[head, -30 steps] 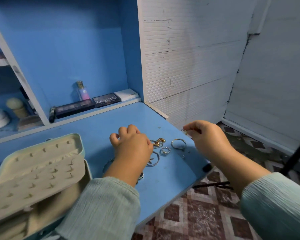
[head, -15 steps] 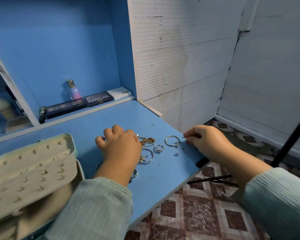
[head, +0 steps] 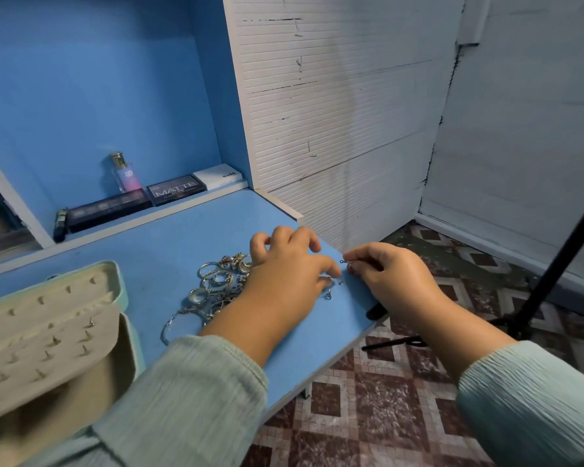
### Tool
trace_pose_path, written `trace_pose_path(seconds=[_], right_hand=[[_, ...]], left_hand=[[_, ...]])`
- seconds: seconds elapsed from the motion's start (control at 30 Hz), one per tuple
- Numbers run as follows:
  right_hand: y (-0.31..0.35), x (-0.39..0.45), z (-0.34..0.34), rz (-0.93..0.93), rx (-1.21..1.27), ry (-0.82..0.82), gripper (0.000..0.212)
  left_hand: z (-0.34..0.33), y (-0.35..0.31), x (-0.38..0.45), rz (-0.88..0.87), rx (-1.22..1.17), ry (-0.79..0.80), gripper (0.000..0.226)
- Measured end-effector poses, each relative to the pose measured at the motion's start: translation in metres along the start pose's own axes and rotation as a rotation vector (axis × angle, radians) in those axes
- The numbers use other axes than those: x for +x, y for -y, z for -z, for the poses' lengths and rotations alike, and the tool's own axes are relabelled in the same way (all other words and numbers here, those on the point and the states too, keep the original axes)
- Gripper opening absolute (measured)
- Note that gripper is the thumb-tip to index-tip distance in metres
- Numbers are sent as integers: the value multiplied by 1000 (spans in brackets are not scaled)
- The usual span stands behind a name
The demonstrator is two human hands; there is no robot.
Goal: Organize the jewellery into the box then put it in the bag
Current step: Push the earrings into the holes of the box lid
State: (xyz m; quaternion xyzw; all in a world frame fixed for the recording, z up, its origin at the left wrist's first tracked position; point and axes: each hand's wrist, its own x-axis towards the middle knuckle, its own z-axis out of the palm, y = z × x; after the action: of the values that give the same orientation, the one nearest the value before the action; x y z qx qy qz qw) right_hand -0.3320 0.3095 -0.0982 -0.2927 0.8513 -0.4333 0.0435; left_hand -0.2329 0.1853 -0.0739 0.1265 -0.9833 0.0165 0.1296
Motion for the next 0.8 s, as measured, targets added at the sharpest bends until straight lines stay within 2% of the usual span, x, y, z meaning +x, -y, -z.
trace_pose_path(seconds=[0.47,0.67,0.8], right_hand=[[-2,-1,-3,0,27,3,15],[8,1,3,11,-37,19,17],[28,-5,6,47,-34,23,16]], left_hand=[[-7,-1,4,35,69,-3,19],[8,0,-2,153,-77,-31,20],[29,1,-14,237,-341,-82,18]])
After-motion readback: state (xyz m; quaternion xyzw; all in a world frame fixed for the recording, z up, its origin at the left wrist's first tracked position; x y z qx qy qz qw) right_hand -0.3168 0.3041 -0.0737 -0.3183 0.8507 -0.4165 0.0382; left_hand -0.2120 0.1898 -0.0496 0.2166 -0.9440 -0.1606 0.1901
